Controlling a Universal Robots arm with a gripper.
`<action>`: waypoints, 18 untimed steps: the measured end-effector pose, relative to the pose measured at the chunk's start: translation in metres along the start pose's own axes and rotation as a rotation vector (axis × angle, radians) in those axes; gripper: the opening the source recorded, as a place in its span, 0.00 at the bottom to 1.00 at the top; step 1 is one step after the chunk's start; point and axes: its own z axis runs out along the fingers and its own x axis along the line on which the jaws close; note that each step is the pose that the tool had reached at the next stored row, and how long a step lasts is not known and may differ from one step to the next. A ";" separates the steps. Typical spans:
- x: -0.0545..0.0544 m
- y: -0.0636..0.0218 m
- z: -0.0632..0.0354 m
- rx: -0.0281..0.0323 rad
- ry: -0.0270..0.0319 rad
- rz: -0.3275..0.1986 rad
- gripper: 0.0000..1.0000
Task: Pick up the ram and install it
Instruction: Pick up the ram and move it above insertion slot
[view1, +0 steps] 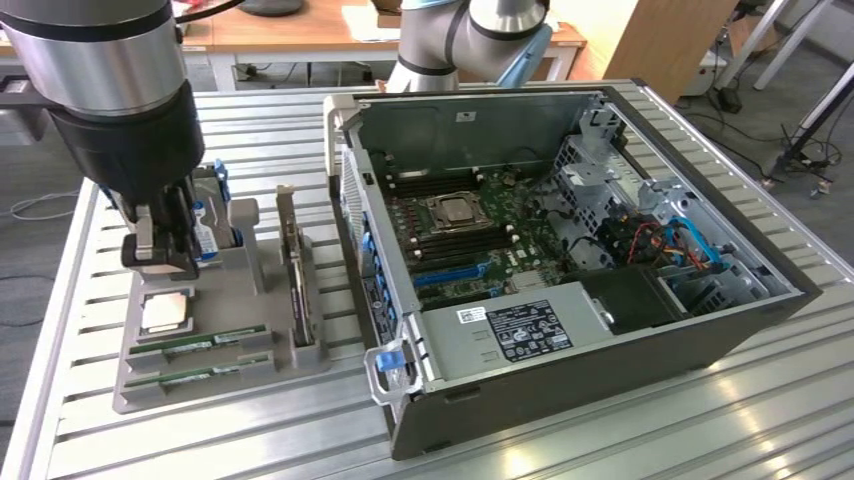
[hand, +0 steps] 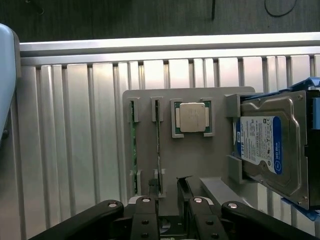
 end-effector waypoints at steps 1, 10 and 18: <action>0.000 0.0000 0.0009 0.0001 -0.0001 0.000 0.30; 0.003 -0.0003 0.0015 0.0000 0.0000 0.000 0.30; 0.007 -0.0005 0.0016 -0.0001 0.0001 0.000 0.30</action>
